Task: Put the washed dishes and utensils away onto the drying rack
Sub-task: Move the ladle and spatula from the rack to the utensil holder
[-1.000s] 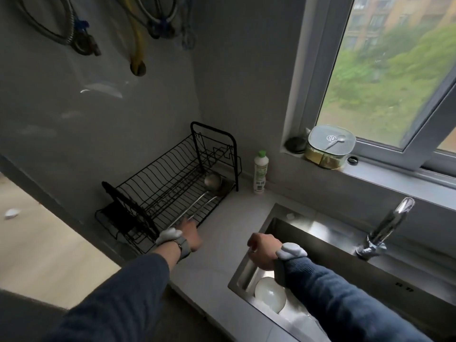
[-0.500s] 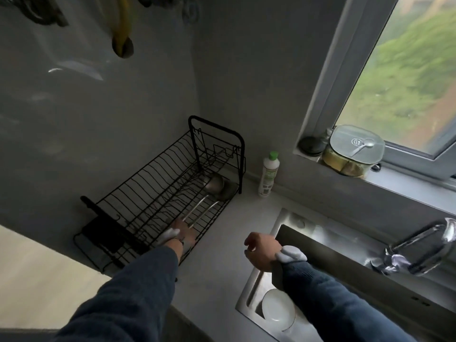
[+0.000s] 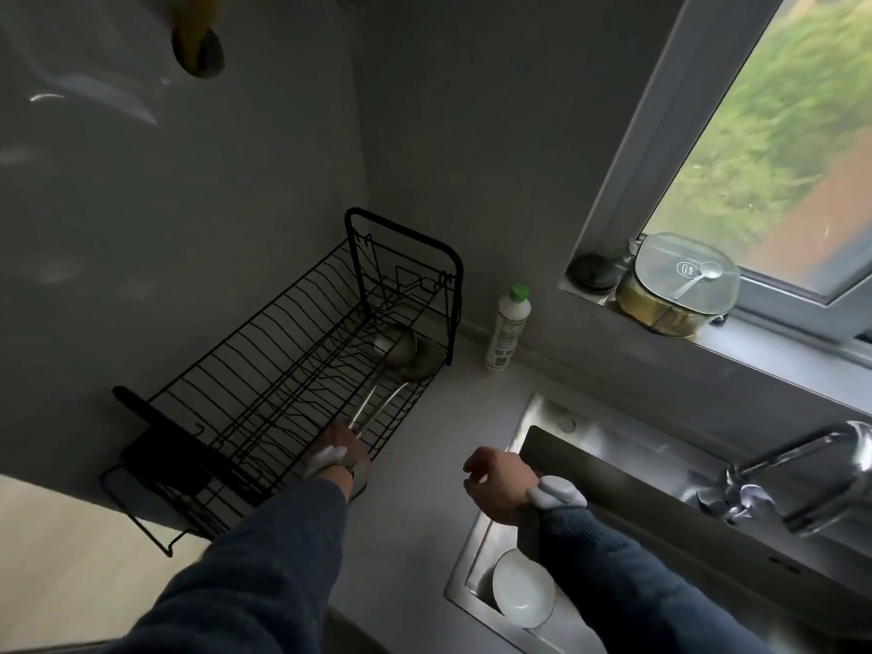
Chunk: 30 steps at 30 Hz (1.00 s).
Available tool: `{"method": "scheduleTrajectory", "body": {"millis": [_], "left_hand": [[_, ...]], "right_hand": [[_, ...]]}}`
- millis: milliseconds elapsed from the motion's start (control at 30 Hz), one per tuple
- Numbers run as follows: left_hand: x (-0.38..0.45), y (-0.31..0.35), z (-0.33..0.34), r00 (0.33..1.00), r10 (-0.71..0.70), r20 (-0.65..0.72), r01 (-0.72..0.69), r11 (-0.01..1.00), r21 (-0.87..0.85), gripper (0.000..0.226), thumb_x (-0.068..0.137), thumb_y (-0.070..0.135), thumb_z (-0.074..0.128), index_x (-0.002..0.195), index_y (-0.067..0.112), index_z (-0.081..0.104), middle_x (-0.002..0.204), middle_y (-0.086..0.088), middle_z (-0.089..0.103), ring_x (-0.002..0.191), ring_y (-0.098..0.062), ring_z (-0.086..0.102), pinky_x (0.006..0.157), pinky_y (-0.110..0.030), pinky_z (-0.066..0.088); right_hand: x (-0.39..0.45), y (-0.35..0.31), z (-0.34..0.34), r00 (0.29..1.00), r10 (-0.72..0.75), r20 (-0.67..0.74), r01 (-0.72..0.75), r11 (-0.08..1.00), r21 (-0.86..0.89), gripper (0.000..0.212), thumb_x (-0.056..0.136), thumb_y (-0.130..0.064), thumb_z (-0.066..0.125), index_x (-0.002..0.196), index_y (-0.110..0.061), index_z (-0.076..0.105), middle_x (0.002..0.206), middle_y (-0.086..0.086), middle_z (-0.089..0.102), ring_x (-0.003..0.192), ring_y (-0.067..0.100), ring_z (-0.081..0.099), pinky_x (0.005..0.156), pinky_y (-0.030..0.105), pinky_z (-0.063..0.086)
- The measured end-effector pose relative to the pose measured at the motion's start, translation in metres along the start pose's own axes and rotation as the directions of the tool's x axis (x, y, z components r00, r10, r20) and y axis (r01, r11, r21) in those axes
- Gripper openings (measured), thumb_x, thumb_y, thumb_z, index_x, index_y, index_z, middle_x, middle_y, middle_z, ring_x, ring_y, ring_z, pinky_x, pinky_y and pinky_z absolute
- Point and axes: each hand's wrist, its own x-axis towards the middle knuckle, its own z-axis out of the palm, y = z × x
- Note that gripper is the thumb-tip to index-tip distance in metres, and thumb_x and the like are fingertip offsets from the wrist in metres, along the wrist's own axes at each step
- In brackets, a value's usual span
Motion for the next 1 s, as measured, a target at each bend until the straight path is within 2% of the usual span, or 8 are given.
{"method": "scheduleTrajectory", "body": {"millis": [133,233,367,433,533,633,833,1000], "left_hand": [[-0.002,-0.005,-0.004,0.999,-0.031,-0.024,0.028,0.995,-0.093,0.013,0.100,0.021,0.054,0.106,0.011,0.059,0.120,-0.015,0.068,0.092,-0.029,0.064,0.088,-0.036,0.053],[-0.014,-0.005,-0.010,0.995,0.003,-0.103,-0.007,0.999,-0.036,0.015,0.097,0.023,0.053,0.109,0.014,0.056,0.108,-0.008,0.068,0.091,-0.029,0.067,0.083,-0.037,0.057],[-0.050,0.002,-0.018,0.991,0.094,-0.095,-0.099,0.994,-0.044,0.004,0.099,0.019,0.051,0.102,0.018,0.051,0.092,-0.002,0.061,0.068,-0.014,0.056,0.055,-0.029,0.043],[-0.065,0.004,-0.020,0.990,0.109,-0.091,-0.120,0.986,-0.119,0.009,0.099,0.024,0.054,0.091,0.020,0.052,0.085,-0.002,0.062,0.063,-0.012,0.054,0.058,-0.033,0.051],[-0.087,0.006,-0.020,0.968,0.252,0.018,-0.251,0.967,-0.034,0.011,0.088,0.029,0.062,0.096,0.024,0.056,0.098,-0.006,0.071,0.084,-0.026,0.068,0.069,-0.026,0.049],[-0.123,0.007,-0.007,0.917,0.362,0.167,-0.366,0.931,-0.007,0.037,0.080,0.039,0.062,0.114,0.024,0.063,0.108,-0.002,0.074,0.103,-0.030,0.070,0.081,-0.029,0.054],[-0.213,0.027,0.006,0.788,0.505,0.352,-0.475,0.863,-0.173,0.024,0.084,0.023,0.066,0.107,0.028,0.063,0.090,0.009,0.070,0.076,-0.010,0.064,0.070,-0.028,0.054],[-0.271,0.061,0.026,0.697,0.520,0.493,-0.394,0.853,-0.343,0.020,0.088,0.022,0.062,0.107,0.026,0.058,0.078,0.000,0.063,0.050,-0.011,0.051,0.046,-0.027,0.044]], "right_hand": [[-0.004,0.004,-0.007,1.000,0.001,0.000,-0.001,1.000,0.028,0.026,0.085,-0.026,0.060,0.110,-0.029,0.069,0.106,-0.010,0.073,0.099,0.013,0.068,0.080,0.024,0.052],[-0.008,0.003,-0.010,1.000,-0.002,-0.013,0.002,0.999,0.047,0.026,0.085,-0.025,0.062,0.109,-0.027,0.070,0.106,-0.009,0.073,0.100,0.014,0.068,0.082,0.025,0.053],[-0.017,0.003,-0.015,1.000,-0.016,-0.018,0.017,0.998,0.057,0.024,0.085,-0.027,0.062,0.108,-0.028,0.070,0.107,-0.008,0.073,0.100,0.014,0.068,0.084,0.027,0.054],[-0.023,0.005,-0.015,0.999,-0.029,-0.015,0.030,0.997,0.068,0.025,0.086,-0.028,0.062,0.111,-0.027,0.069,0.108,-0.007,0.072,0.100,0.013,0.068,0.082,0.025,0.053],[-0.037,0.010,-0.013,0.999,-0.023,-0.042,0.028,0.992,0.121,0.025,0.086,-0.027,0.063,0.109,-0.027,0.071,0.101,-0.010,0.071,0.097,0.012,0.068,0.079,0.022,0.051],[-0.063,0.027,-0.009,0.995,0.001,-0.098,0.019,0.979,0.201,0.023,0.085,-0.031,0.063,0.107,-0.029,0.071,0.096,-0.012,0.072,0.090,0.008,0.068,0.077,0.022,0.051],[-0.117,0.067,0.005,0.977,0.017,-0.215,0.083,0.892,0.445,0.025,0.086,-0.038,0.068,0.109,-0.033,0.058,0.095,-0.013,0.073,0.076,0.005,0.070,0.079,0.035,0.060],[-0.169,0.112,0.001,0.937,0.006,-0.348,0.105,0.949,0.298,0.039,0.088,-0.039,0.063,0.118,-0.033,0.038,0.106,-0.017,0.067,0.071,0.002,0.059,0.075,0.031,0.054]]}}
